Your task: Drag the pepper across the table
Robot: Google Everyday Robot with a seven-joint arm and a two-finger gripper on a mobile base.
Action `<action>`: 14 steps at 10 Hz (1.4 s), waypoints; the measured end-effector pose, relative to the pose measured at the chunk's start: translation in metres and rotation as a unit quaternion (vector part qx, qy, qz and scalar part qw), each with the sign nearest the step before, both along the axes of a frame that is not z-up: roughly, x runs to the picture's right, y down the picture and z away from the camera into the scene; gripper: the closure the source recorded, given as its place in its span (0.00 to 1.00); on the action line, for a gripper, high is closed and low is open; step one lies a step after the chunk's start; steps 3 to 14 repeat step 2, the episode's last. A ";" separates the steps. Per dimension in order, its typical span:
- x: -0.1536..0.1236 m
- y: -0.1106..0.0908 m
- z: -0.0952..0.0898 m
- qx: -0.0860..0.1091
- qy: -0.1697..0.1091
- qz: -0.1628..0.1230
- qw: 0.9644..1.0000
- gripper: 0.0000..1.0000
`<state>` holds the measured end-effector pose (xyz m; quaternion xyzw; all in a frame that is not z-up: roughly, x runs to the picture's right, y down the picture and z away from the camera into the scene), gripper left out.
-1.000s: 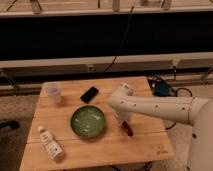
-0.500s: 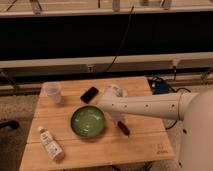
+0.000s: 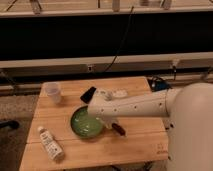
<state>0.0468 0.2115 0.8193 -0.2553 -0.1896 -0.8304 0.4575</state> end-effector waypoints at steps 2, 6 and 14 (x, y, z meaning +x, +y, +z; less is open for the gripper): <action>0.005 0.000 -0.002 0.004 -0.001 -0.009 1.000 1.00; 0.005 0.000 -0.002 0.004 -0.001 -0.009 1.000 1.00; 0.005 0.000 -0.002 0.004 -0.001 -0.009 1.000 1.00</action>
